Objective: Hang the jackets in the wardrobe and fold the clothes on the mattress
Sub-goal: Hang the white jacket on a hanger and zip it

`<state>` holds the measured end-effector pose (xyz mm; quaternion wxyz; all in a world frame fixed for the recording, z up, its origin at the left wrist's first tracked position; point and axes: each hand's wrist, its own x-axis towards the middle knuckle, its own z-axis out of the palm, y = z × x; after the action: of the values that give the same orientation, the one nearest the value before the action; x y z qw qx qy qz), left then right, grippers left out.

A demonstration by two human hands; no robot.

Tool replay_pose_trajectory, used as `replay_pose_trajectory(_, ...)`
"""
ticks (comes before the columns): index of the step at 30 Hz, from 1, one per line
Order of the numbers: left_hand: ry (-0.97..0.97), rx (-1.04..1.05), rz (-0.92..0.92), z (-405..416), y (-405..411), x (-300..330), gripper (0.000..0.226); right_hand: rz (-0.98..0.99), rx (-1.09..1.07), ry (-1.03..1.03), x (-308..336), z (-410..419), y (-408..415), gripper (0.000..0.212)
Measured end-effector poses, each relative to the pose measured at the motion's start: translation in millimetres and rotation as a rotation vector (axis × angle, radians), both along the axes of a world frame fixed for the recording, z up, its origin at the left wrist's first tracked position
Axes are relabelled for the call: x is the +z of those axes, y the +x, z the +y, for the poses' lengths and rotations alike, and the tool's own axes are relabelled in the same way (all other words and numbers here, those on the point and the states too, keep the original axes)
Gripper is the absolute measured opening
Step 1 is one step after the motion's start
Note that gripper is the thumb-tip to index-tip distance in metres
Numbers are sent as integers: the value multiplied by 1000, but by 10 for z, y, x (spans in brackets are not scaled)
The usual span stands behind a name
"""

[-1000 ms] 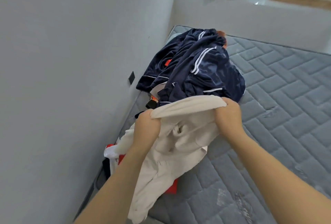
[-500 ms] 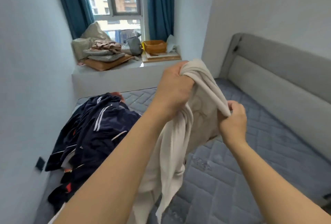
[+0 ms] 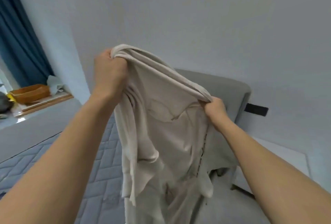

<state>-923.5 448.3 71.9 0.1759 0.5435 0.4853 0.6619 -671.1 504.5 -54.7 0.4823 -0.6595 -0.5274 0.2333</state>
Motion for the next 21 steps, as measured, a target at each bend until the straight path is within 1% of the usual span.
replay_pose_trajectory(2,-77,-29,140,238,296,-55,16,-89,-68,65,285,-6,450,24)
replay_pose_trajectory(3,-120,-82,192,359,478,-109,20,-148,-87,87,434,-25,663,25)
replay_pose_trajectory(4,-154,-173,193,473,684,-167,26,-218,-105,103,578,-45,860,24)
replay_pose_trajectory(6,-283,-429,99,682,1138,-292,31,-386,-166,117,837,-96,1224,23)
replay_pose_trajectory(8,-474,-751,67,888,1577,-442,23,-535,-260,141,1047,-154,1567,28)
replay_pose_trajectory(9,-548,-892,123,958,1806,-510,30,-588,-309,159,1140,-182,1736,29)
replay_pose_trajectory(10,-584,-1012,221,1054,2045,-577,44,-630,-361,176,1236,-220,1897,29)
replay_pose_trajectory(11,-595,-1111,317,1120,2304,-623,58,-661,-414,187,1342,-267,2046,28)
replay_pose_trajectory(13,-513,-1287,432,1165,2870,-645,79,-707,-489,171,1547,-342,2298,26)
replay_pose_trajectory(14,-437,-1412,452,1141,3178,-632,80,-730,-498,137,1637,-369,2390,24)
replay_pose_trajectory(15,-372,-1516,462,1085,3481,-607,70,-758,-500,91,1723,-391,2468,22)
replay_pose_trajectory(16,-331,-1554,461,1019,3774,-587,56,-787,-506,48,1800,-408,2559,18)
replay_pose_trajectory(17,-312,-1523,425,985,4058,-576,41,-808,-520,20,1873,-441,2656,18)
replay_pose_trajectory(19,-305,-1374,310,1012,4553,-552,14,-831,-588,5,1991,-576,2916,23)
replay_pose_trajectory(20,-306,-1362,229,1042,4759,-519,9,-843,-639,-14,2028,-690,3083,24)
replay_pose_trajectory(21,-303,-1397,147,1049,4943,-452,10,-859,-693,-46,2037,-837,3252,24)
